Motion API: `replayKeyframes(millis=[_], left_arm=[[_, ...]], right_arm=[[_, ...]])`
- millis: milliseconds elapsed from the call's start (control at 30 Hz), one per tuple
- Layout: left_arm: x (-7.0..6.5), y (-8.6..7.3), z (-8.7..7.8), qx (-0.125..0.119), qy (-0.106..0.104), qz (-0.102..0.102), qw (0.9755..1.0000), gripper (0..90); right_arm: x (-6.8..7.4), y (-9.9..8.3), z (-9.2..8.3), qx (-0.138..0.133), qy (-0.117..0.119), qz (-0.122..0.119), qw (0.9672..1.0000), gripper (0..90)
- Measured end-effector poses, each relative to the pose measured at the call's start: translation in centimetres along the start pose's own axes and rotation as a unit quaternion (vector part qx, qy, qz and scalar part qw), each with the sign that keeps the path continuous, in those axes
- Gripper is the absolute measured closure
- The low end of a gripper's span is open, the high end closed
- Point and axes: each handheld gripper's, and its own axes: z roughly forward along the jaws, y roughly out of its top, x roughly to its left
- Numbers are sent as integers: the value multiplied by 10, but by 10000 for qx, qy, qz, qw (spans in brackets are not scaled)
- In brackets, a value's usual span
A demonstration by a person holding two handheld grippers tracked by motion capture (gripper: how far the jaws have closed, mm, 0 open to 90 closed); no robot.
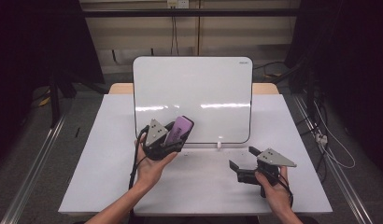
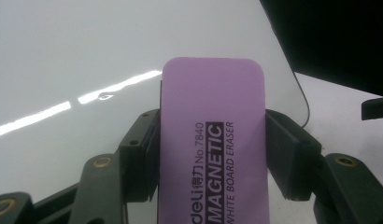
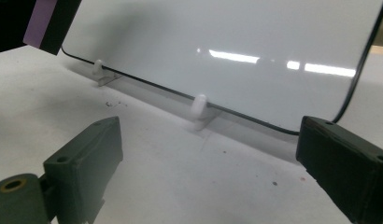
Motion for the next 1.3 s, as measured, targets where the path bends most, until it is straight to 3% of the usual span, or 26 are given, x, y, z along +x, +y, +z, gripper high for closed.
replayKeyframes(millis=[233,467,700,800,867,1033,1067,1300], left_arm=[[6,-8,-14,-84,64,-49,9999,412],[15,-17,-31,-193,105,-396,9990,412],[21,-16,-35,-417,14,-700,9967,412],[24,-15,-35,-442,22,-729,9964,412],[26,-15,-34,-443,1,-863,9953,412],[25,-12,-33,-499,20,-885,9948,412],[24,-11,-33,-528,50,-871,9948,412],[18,-10,-32,-433,68,-806,9958,412]], right_arm=[[11,1,9,8,139,-14,9999,62],[20,5,16,-14,244,-46,9997,62],[30,14,30,-106,314,-174,9993,71],[36,19,38,-182,351,-167,9991,91],[43,22,43,-192,443,-177,9987,89],[58,27,53,-322,754,-110,9966,63],[61,28,56,-372,910,-32,9951,56],[79,35,69,-542,1147,82,9919,27]])
